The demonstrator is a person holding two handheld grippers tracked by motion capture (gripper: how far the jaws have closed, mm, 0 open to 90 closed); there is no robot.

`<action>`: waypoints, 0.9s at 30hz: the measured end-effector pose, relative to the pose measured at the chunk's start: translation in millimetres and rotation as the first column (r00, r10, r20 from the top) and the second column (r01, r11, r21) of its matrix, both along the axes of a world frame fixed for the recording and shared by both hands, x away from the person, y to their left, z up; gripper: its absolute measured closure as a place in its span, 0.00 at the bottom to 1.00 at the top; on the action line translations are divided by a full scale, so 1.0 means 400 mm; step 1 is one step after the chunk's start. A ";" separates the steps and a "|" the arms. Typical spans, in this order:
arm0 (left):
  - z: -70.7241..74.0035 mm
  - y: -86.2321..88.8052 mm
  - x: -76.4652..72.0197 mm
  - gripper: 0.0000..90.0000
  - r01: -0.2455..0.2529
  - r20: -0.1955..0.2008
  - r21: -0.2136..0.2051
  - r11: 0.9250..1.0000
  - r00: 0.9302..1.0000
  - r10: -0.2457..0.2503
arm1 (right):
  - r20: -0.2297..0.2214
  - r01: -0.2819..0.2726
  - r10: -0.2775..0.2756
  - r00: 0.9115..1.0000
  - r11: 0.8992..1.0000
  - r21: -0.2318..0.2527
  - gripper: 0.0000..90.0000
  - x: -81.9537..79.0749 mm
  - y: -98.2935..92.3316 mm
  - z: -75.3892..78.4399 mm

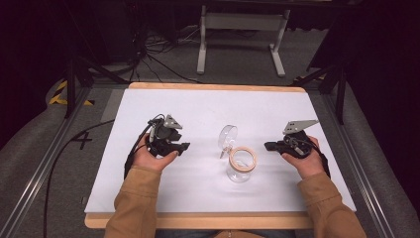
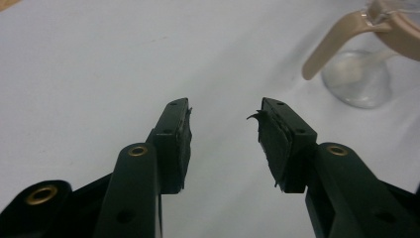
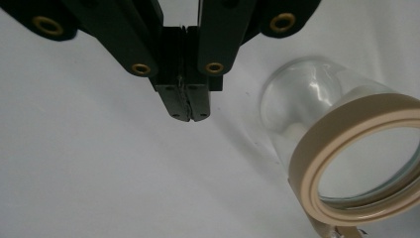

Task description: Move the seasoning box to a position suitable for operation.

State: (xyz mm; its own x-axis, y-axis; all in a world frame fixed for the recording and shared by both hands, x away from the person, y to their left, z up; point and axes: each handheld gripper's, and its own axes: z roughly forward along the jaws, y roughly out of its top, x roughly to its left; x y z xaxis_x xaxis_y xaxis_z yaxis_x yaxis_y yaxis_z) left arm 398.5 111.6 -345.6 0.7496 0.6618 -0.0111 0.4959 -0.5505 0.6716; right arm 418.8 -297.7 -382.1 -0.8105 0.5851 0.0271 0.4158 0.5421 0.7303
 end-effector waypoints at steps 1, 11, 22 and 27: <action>0.000 0.000 0.000 0.62 0.000 0.000 0.000 1.000 1.000 0.000 | 0.000 -0.005 0.005 1.000 1.000 0.001 1.00 -0.001 0.007 -0.001; 0.043 -0.034 -0.036 0.60 0.061 -0.011 0.001 0.998 0.998 -0.061 | -0.040 -0.058 0.058 0.998 0.998 -0.002 1.00 0.000 0.050 -0.025; 0.043 -0.034 -0.047 0.58 0.069 -0.028 0.017 0.997 0.997 -0.069 | -0.078 -0.115 0.113 0.991 0.993 -0.034 1.00 0.006 0.097 -0.053; 0.042 -0.031 -0.047 0.58 0.063 -0.033 0.015 0.998 0.997 -0.063 | -0.103 -0.143 0.137 0.985 0.988 -0.054 1.00 0.004 0.113 -0.062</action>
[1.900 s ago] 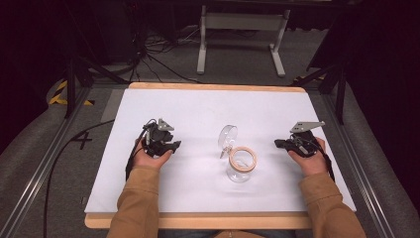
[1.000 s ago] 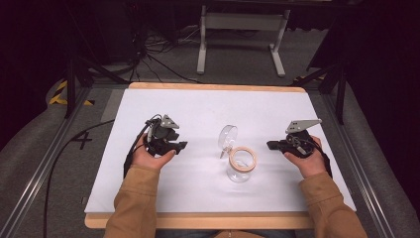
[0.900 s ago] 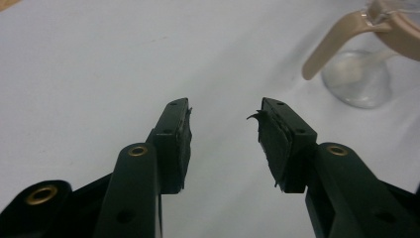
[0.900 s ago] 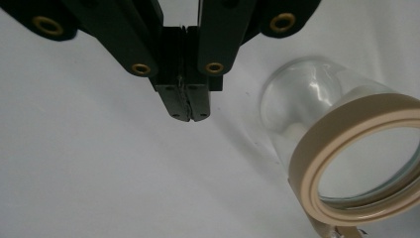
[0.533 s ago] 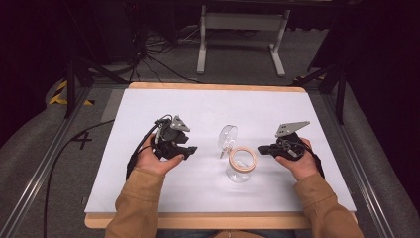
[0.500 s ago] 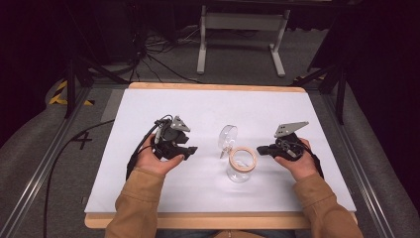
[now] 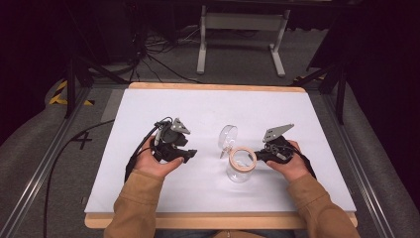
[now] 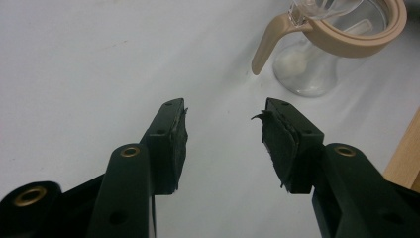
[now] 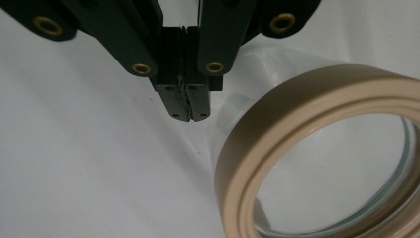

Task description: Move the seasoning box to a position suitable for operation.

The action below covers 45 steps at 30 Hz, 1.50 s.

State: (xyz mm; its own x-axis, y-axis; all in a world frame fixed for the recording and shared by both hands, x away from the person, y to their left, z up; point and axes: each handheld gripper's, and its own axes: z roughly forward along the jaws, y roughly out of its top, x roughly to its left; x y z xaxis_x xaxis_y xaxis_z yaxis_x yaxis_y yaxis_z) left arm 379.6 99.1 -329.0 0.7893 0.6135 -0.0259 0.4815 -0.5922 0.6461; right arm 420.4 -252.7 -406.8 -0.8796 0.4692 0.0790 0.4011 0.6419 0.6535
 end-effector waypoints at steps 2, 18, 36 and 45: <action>0.000 0.000 0.000 0.58 0.001 0.000 -0.001 1.000 1.000 -0.001 | 0.003 -0.001 0.001 1.000 1.000 -0.010 1.00 -0.002 0.003 -0.001; -0.012 -0.002 0.019 0.58 0.022 -0.028 -0.026 0.999 0.999 -0.023 | -0.022 -0.024 0.024 0.999 0.999 -0.040 1.00 -0.022 0.010 0.000; -0.019 -0.025 0.038 0.59 0.048 -0.046 -0.013 0.999 0.998 -0.048 | -0.041 -0.089 0.086 0.995 0.993 -0.078 1.00 -0.072 0.039 0.006; -0.019 -0.028 0.040 0.58 0.059 -0.044 -0.006 0.998 0.997 -0.059 | -0.050 -0.130 0.126 0.991 0.987 -0.098 1.00 -0.089 0.060 0.002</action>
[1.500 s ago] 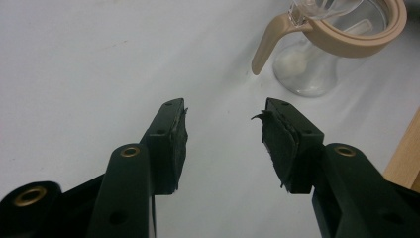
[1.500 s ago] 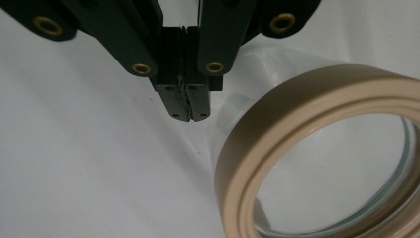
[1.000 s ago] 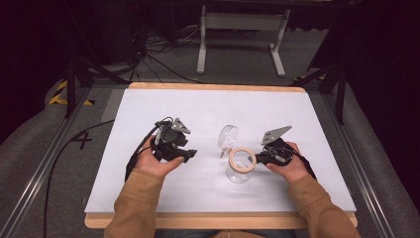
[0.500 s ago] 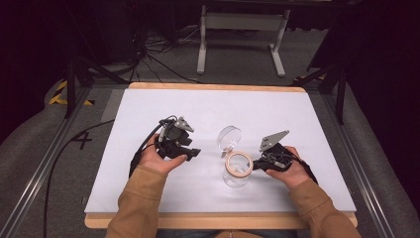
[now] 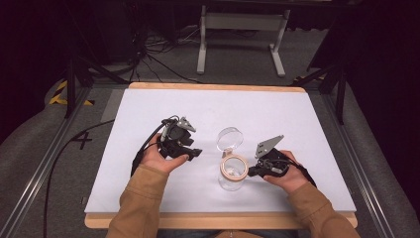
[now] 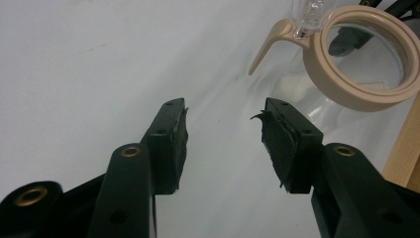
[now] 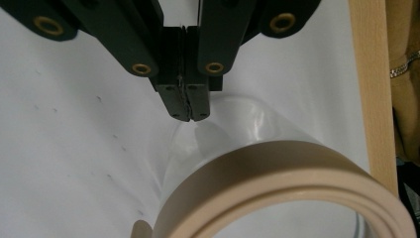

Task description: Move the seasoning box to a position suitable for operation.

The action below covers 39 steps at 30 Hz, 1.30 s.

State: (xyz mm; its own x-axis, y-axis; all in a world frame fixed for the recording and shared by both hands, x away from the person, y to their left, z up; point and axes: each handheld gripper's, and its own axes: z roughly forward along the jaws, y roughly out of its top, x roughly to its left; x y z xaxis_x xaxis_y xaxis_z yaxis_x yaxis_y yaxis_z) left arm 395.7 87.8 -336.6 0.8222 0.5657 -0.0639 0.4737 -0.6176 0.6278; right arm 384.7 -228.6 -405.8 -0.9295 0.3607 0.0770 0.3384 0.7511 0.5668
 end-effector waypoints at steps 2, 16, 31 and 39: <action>0.000 0.000 0.000 0.59 0.002 -0.004 -0.004 1.000 1.000 -0.002 | -0.006 -0.010 0.010 1.000 1.000 0.000 1.00 -0.003 0.004 -0.001; -0.004 0.001 -0.001 0.67 0.009 0.002 -0.005 1.000 1.000 -0.009 | -0.034 -0.074 0.074 0.997 0.997 0.000 1.00 -0.022 0.041 -0.011; -0.051 0.018 0.040 0.84 0.024 -0.031 -0.109 0.994 0.999 -0.028 | -0.001 -0.047 0.047 0.999 0.997 0.068 1.00 -0.024 -0.010 0.046; -0.043 0.002 0.044 0.96 0.014 0.013 -0.169 0.986 1.000 -0.012 | 0.032 -0.038 0.035 0.999 0.995 0.089 1.00 -0.042 -0.010 0.074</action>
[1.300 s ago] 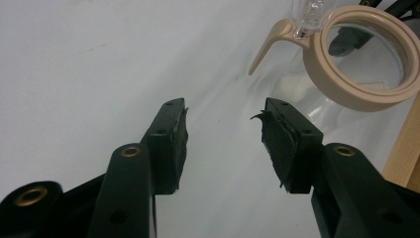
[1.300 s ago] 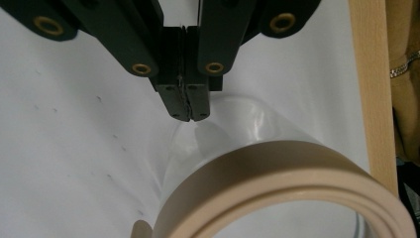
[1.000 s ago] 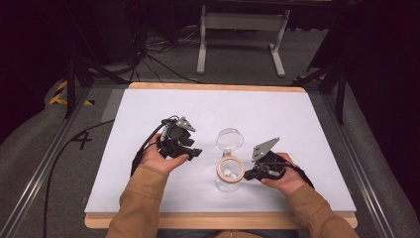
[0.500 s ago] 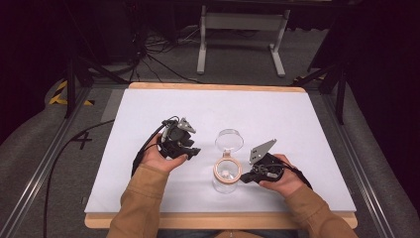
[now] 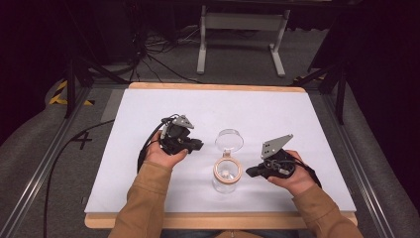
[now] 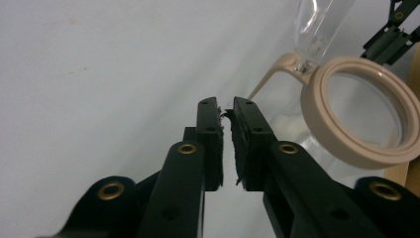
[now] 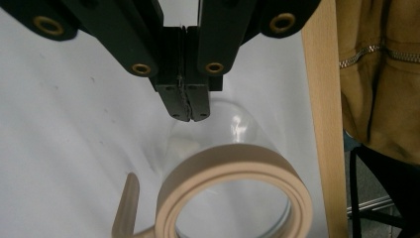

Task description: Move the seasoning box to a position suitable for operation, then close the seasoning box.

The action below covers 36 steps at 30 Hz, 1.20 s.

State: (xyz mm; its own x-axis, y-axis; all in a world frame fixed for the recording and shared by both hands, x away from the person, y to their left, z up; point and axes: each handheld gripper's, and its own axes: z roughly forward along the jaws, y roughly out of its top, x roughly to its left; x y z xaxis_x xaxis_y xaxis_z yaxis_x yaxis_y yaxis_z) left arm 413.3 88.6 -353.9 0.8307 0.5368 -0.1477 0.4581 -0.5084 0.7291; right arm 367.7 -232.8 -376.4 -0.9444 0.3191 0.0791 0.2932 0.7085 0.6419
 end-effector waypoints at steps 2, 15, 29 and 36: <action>0.002 -0.004 0.002 1.00 -0.014 0.016 -0.013 1.000 1.000 0.014 | 0.014 0.005 -0.005 1.000 1.000 0.022 1.00 -0.007 0.001 0.018; -0.004 -0.048 0.011 1.00 -0.032 0.064 -0.136 0.990 0.997 0.041 | 0.077 0.025 -0.045 0.996 0.969 0.244 1.00 -0.040 0.031 0.070; 0.003 -0.065 -0.004 0.98 0.041 0.117 -0.190 0.981 0.993 -0.019 | 0.089 0.101 -0.139 0.986 0.935 0.341 1.00 -0.032 0.025 0.054; 0.003 -0.067 -0.006 0.98 0.054 0.134 -0.178 0.983 0.991 -0.030 | 0.106 0.097 -0.139 0.985 0.939 0.330 1.00 -0.035 0.029 0.055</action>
